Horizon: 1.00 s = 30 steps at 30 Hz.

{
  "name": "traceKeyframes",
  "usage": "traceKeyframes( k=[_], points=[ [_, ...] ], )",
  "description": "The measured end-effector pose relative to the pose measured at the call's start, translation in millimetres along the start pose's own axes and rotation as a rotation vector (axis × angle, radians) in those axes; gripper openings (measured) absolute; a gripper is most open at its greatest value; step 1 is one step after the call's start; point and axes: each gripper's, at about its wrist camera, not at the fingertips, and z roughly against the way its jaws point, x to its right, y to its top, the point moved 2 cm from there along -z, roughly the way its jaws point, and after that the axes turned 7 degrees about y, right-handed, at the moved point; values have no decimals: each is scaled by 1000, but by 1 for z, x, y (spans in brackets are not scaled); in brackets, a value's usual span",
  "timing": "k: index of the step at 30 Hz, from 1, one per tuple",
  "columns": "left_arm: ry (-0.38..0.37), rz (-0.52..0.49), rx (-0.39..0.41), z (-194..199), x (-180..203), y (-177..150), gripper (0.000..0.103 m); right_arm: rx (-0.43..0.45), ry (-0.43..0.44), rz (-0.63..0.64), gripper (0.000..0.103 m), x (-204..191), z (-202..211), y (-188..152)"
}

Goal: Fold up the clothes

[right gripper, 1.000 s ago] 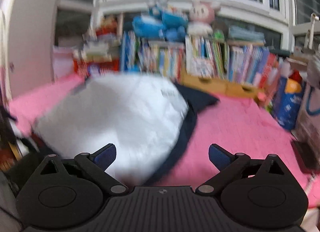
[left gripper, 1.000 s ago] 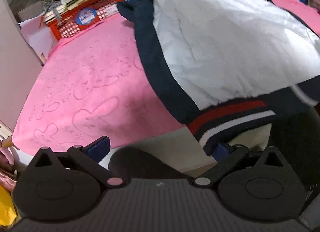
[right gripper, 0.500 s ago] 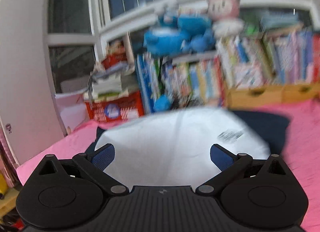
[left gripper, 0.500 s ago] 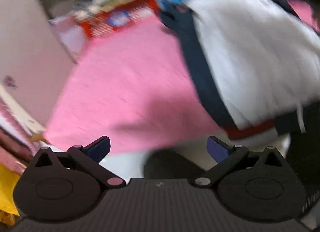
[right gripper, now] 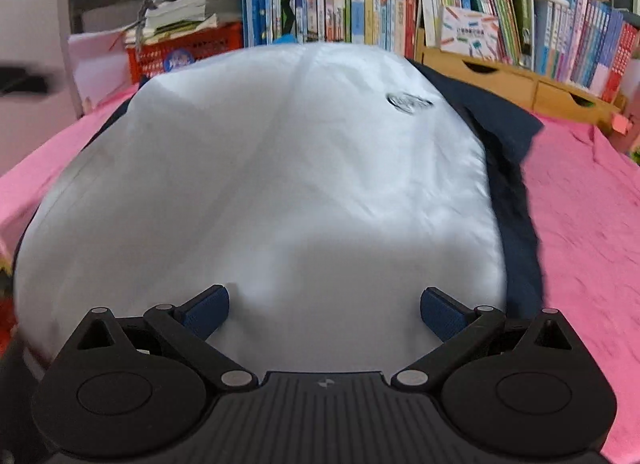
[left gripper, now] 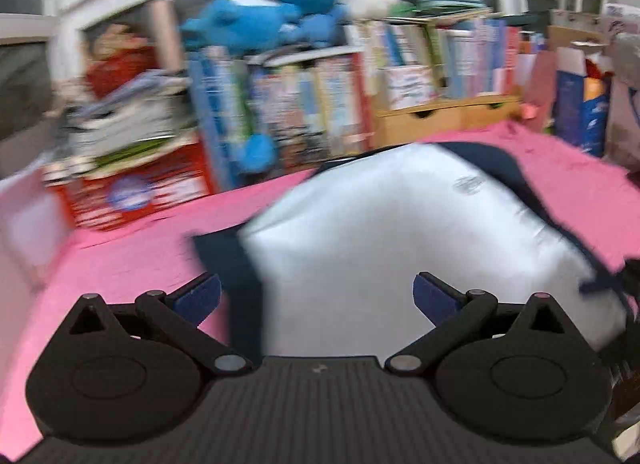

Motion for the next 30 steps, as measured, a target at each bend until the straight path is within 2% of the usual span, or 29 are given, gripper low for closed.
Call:
traceKeyframes(
  k=[2, 4, 7, 9, 10, 11, 14, 18, 20, 22, 23, 24, 25, 26, 27, 28, 30],
  points=[
    [-17, -14, -13, -28, 17, 3, 103, -14, -26, -10, 103, 11, 18, -2],
    [-31, -43, -44, -50, 35, -8, 103, 16, -59, -33, 103, 23, 36, 6],
    [-69, -95, -113, -75, 51, -35, 103, 103, -150, -36, 103, 44, 53, 39],
    [-81, -129, -103, -81, 58, -53, 103, 149, -192, -15, 103, 56, 50, 70],
    [-87, -128, -73, -80, 58, -60, 103, 167, -208, 0, 103, 60, 44, 88],
    [-96, -117, -52, -79, 56, -64, 103, 178, -215, 24, 103, 62, 30, 110],
    [-150, -51, -83, -84, 47, -66, 103, 209, -219, 114, 103, 61, -19, 176],
    [-223, -1, -114, -87, 40, -67, 103, 200, -175, 262, 103, 32, -128, 251],
    [-227, -5, -111, -84, 42, -68, 103, 108, -170, 284, 103, 31, -185, 282],
    [-230, -5, -111, -84, 40, -66, 103, -65, -176, 313, 103, 31, -242, 294],
    [-233, -5, -112, -84, 39, -66, 103, -172, -183, 324, 98, 33, -269, 295],
    [-234, -5, -112, -83, 39, -65, 103, -261, -194, 308, 80, 36, -290, 291],
    [-236, -5, -112, -83, 39, -65, 103, -301, -174, 262, 67, 39, -299, 287],
    [-237, -5, -112, -83, 39, -65, 103, -305, -122, 204, 41, 43, -299, 286],
    [-238, -5, -112, -82, 39, -65, 103, -287, -95, 167, 10, 48, -293, 287],
    [-238, -5, -113, -82, 40, -64, 103, -255, -128, 161, 6, 52, -285, 290],
    [-239, -6, -114, -85, 38, -62, 103, -148, -258, 151, 6, 70, -251, 299]
  ],
)
